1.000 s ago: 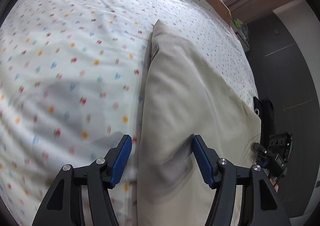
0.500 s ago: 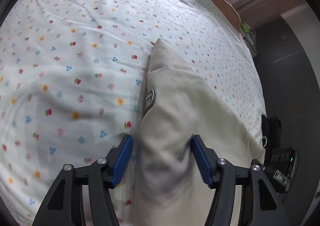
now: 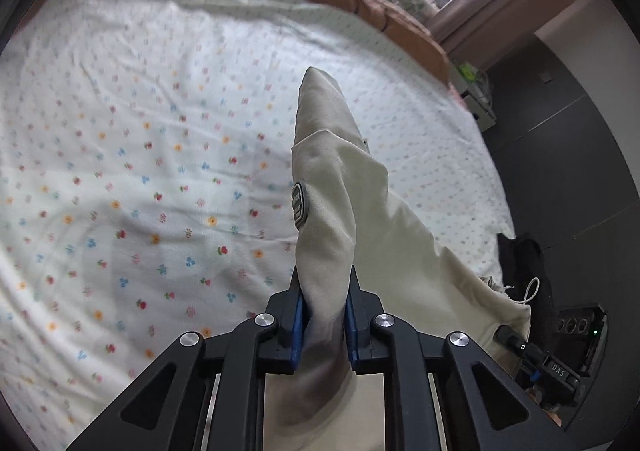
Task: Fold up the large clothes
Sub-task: 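Lift the curtain strip with both tools and carry it toward the black jacket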
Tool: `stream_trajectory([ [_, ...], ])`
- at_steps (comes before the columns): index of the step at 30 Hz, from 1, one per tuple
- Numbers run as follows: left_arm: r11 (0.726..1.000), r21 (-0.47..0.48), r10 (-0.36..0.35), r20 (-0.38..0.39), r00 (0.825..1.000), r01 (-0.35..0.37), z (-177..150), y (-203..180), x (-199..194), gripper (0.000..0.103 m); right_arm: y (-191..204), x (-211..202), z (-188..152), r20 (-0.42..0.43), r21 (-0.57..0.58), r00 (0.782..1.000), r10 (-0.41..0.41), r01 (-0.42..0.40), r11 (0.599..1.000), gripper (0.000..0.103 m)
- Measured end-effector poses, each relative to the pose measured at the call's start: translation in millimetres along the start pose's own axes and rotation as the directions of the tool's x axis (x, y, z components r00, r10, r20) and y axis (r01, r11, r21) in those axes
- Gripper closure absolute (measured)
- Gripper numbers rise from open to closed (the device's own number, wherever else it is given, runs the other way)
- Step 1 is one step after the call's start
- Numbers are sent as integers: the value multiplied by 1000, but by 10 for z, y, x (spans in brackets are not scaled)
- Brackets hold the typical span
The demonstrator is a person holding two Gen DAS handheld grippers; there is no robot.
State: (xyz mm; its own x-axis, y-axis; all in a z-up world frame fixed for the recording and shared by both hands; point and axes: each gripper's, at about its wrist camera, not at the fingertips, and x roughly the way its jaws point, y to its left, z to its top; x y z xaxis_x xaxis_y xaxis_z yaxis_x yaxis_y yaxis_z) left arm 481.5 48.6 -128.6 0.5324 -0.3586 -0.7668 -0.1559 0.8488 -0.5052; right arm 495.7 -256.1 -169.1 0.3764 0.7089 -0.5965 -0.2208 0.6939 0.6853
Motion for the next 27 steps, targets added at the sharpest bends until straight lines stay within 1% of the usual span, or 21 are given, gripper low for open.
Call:
stream_trajectory([
  [6,999,41,-13,87,996,10,-146,-267,-519,86,302,-309,-123,70,-70,997,18,-13,997,82],
  [13,997,81,-29,175,984,15,-389,-500,-1026,86,620,-645,-307,139,-151,990,32,-11,988,83],
  [20,993,111,-57,221,974,33,-643,-625,-1452,87,853,-970,-570,185,-211,982,49,-9,977,83],
  [27,989,140,-90,273,958,53,-992,-785,-1890,89,1075,-1309,-841,231,-249,971,66,-7,969,84],
])
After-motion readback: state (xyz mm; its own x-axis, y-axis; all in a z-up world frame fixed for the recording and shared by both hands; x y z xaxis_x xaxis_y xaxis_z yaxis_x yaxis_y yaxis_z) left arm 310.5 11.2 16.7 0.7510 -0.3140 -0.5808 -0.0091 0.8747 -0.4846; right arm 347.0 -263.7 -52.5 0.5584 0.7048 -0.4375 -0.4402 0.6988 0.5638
